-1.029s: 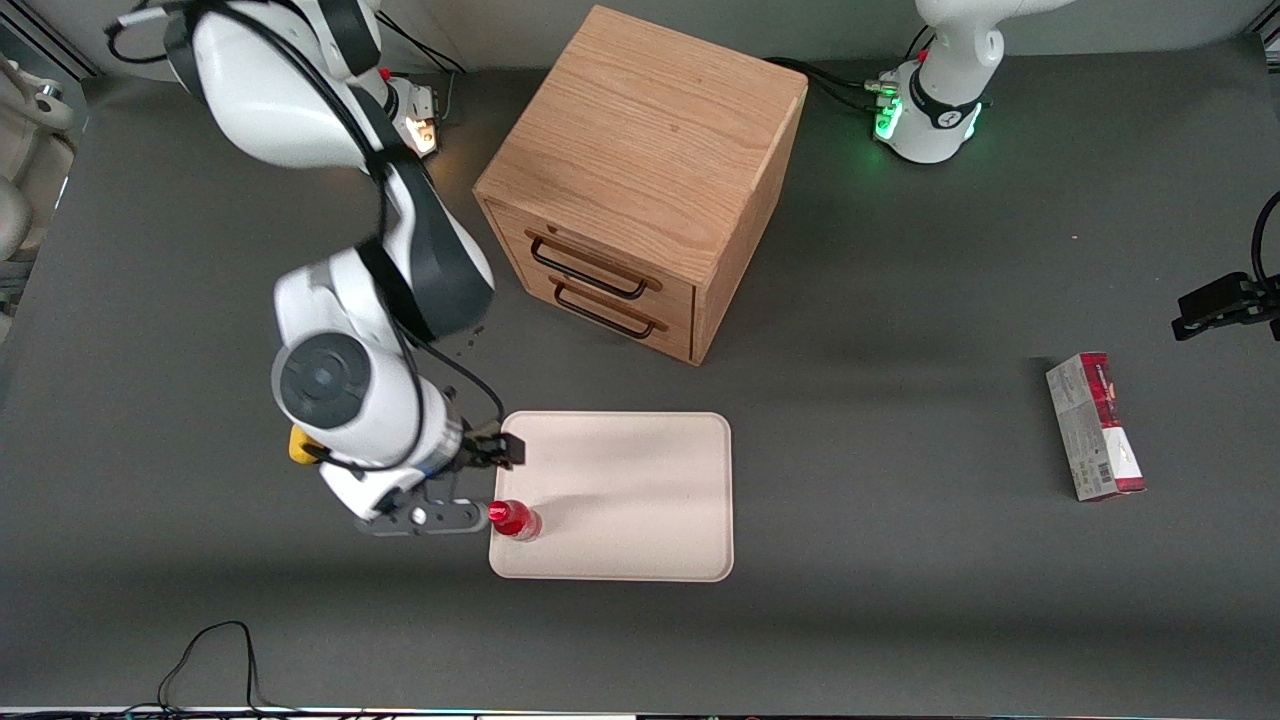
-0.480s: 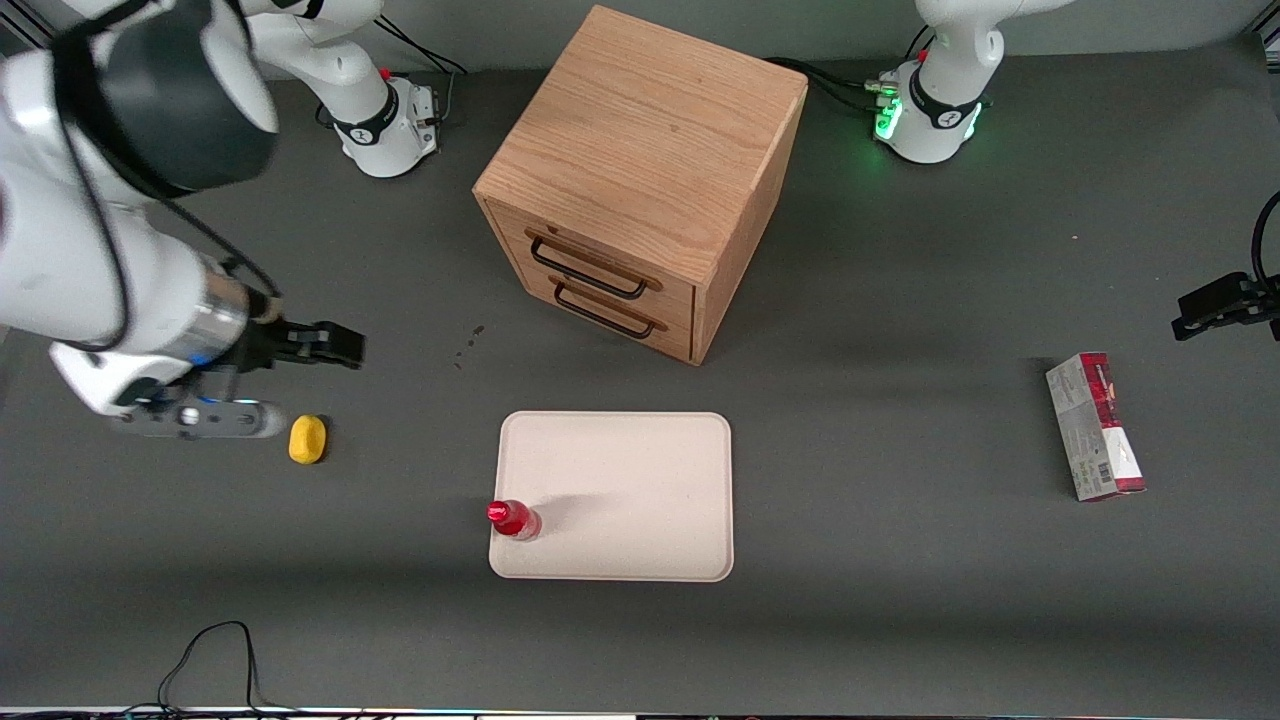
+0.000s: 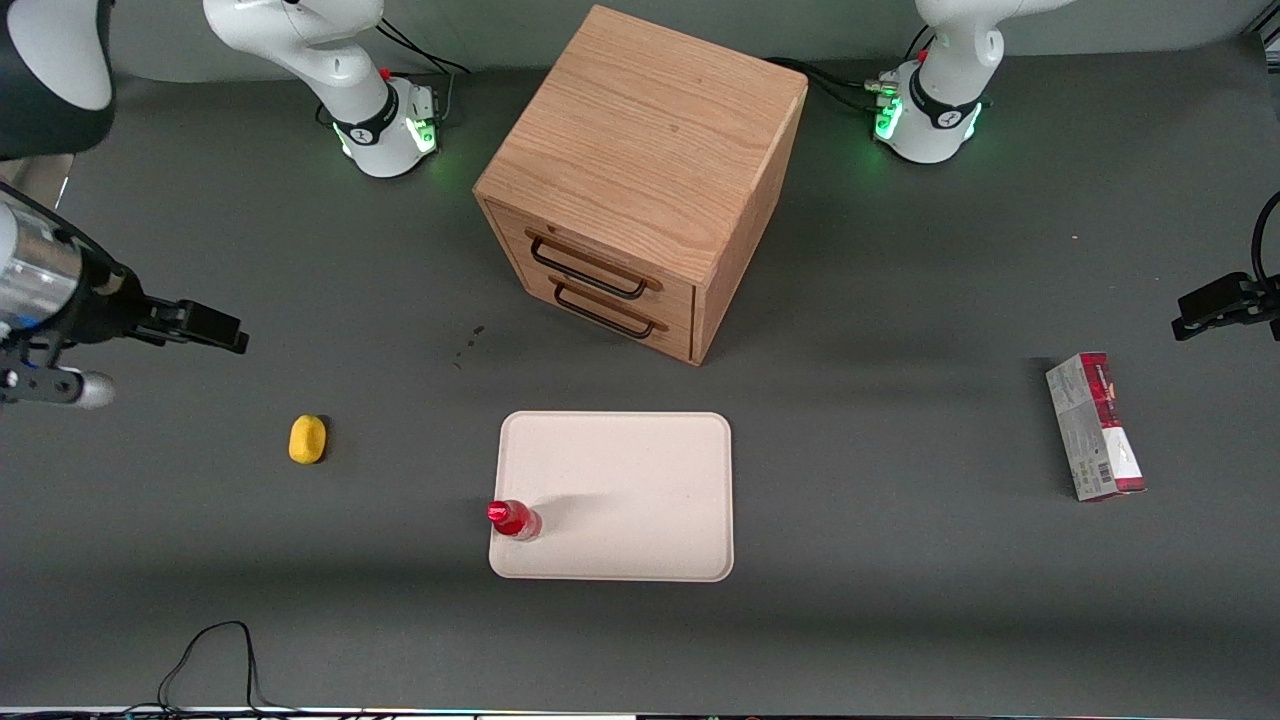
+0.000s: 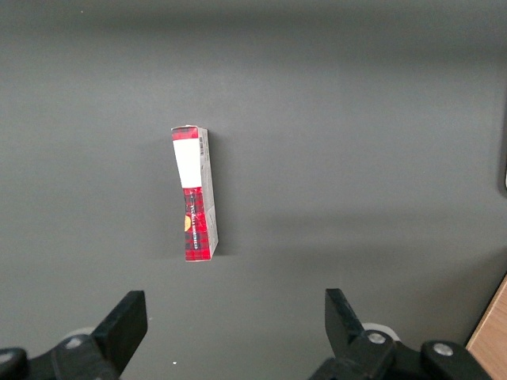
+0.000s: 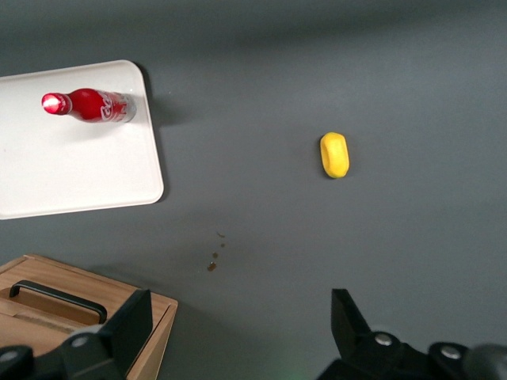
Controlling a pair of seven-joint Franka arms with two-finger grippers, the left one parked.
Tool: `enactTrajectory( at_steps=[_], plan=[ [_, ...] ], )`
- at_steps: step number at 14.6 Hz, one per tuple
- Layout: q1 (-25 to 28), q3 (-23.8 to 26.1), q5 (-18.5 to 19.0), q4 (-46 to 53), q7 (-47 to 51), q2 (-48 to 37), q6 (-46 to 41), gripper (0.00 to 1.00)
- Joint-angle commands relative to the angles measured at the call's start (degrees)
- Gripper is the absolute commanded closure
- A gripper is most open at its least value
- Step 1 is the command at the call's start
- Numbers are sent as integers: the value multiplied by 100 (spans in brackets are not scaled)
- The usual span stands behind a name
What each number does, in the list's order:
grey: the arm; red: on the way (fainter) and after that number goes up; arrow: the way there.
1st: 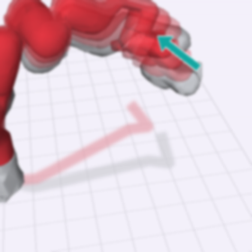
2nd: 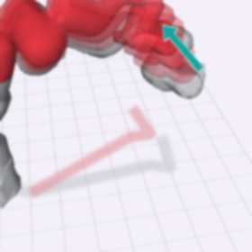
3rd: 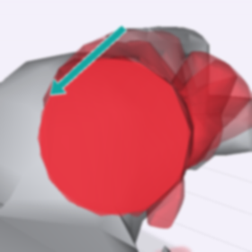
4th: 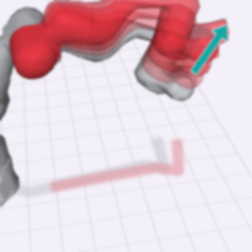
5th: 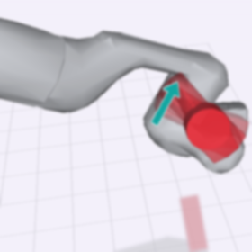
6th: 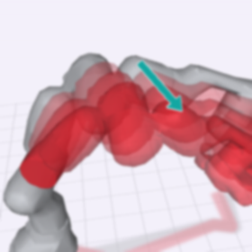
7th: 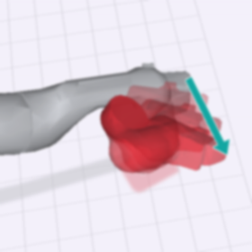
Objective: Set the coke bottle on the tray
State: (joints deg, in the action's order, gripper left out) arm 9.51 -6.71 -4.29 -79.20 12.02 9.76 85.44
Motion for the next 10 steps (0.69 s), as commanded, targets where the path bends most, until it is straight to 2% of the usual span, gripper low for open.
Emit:
enactTrajectory(
  at_steps=[1,3,7,10],
  plan=[
    [-343,30,-28,-763,-777,-519,360,0],
    [-599,30,-19,-728,-947,-502,342,0],
    [-609,-111,16,-719,-1070,-519,272,0],
    [-565,-102,244,-728,-1299,-519,263,0]
  ],
)
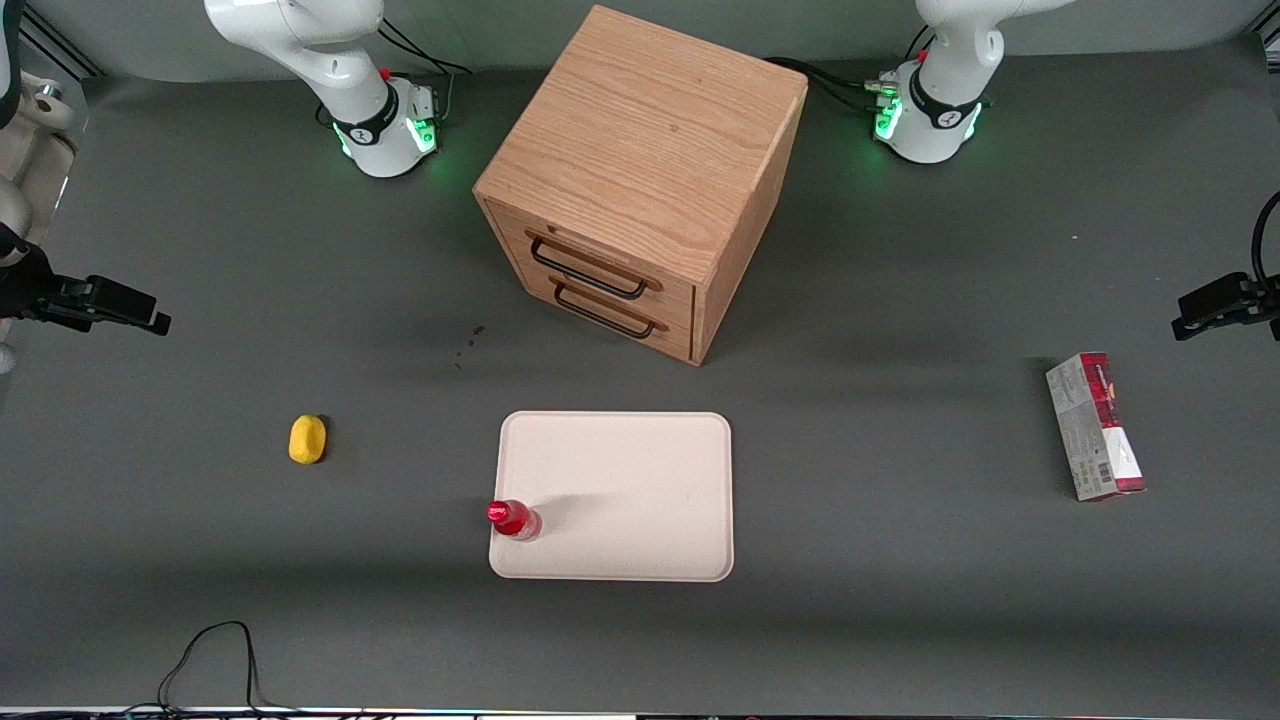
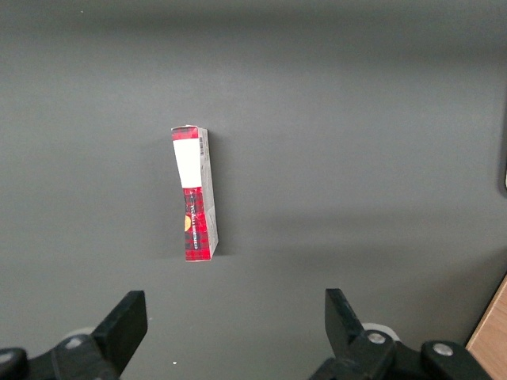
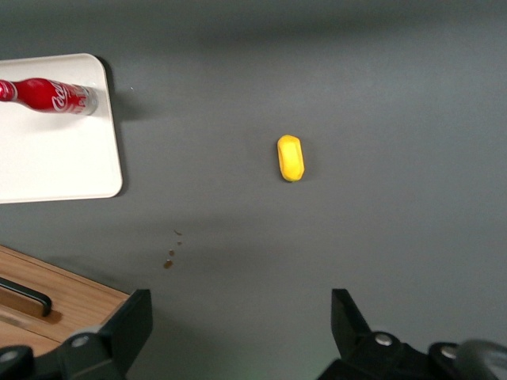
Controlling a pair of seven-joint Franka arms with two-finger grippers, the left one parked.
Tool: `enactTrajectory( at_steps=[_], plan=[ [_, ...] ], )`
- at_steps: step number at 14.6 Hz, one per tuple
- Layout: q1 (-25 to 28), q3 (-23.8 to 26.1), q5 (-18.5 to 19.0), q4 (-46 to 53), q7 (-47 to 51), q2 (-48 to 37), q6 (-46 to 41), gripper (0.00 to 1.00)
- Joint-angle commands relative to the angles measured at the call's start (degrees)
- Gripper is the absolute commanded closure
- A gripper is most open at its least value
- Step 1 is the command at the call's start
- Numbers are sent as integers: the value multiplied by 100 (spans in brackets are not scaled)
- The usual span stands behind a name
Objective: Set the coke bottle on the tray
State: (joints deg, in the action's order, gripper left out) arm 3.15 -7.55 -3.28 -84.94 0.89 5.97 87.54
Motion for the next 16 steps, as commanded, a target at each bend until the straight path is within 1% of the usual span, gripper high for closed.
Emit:
enactTrajectory(
  at_steps=[1,6,12,16],
  plan=[
    [71,-18,143,-163,-194,-140,53,0],
    [185,-79,231,-154,-177,-131,62,0],
    [177,-89,231,-145,-151,-96,71,0],
    [186,-80,319,-145,-150,-78,106,0]
  ],
)
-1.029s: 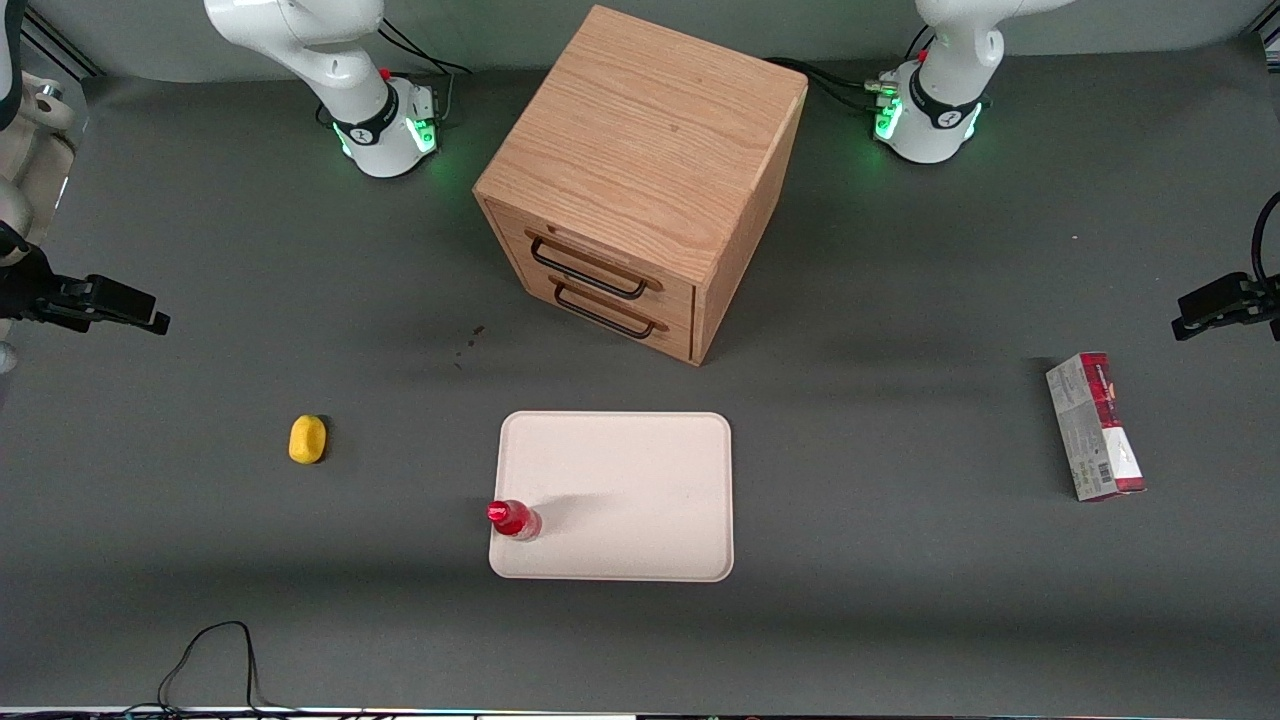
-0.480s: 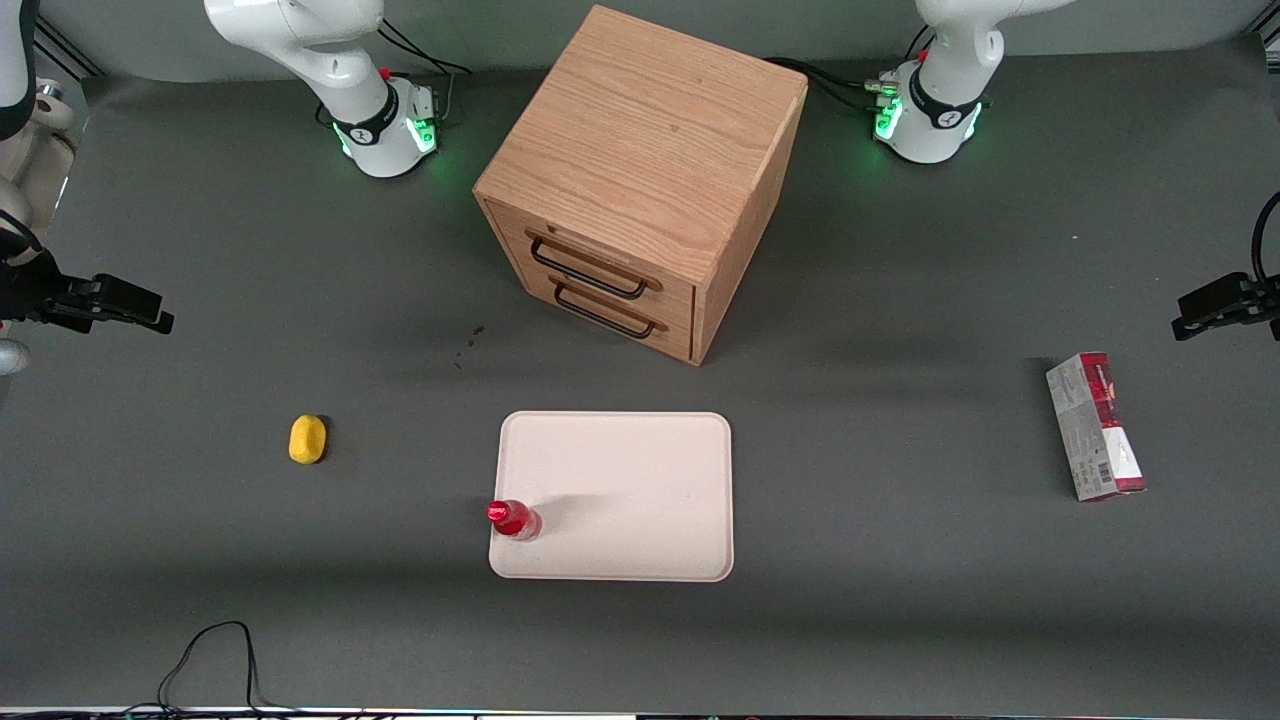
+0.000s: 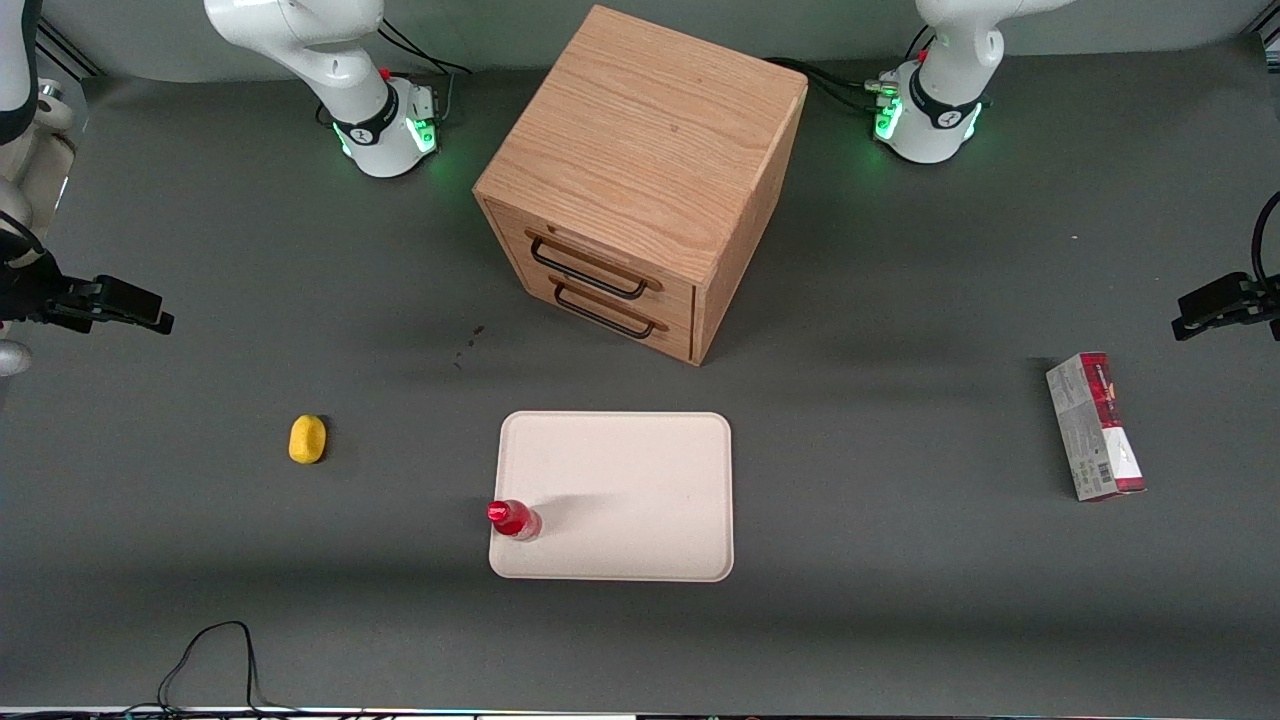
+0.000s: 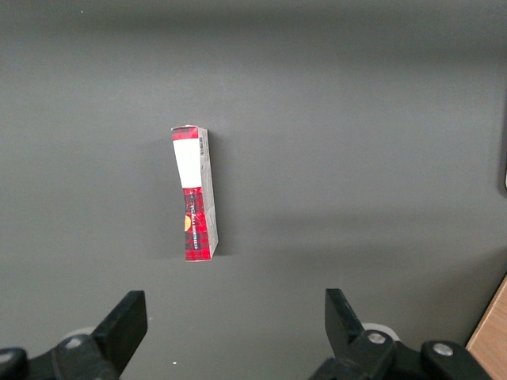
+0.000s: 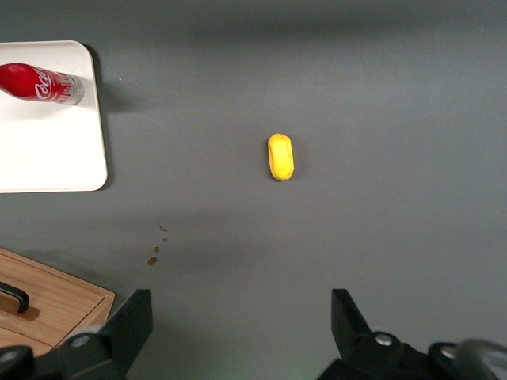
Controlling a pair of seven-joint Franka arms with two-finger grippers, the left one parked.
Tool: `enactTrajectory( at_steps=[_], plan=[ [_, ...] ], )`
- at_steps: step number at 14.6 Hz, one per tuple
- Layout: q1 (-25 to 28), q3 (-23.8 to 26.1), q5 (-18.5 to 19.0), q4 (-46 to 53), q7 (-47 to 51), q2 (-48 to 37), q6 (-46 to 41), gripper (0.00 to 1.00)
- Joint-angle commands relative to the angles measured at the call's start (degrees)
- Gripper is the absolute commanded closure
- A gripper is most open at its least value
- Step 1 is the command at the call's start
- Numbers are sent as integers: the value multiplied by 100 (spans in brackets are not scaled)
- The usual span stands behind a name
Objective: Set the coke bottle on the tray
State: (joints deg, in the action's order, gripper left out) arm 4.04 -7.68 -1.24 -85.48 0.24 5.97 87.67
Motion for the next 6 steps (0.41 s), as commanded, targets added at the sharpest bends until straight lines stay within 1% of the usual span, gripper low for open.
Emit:
enactTrajectory(
  at_steps=[1,6],
  plan=[
    [97,-67,132,-92,-94,-79,101,0],
    [97,-67,168,-92,-94,-79,110,0]
  ],
)
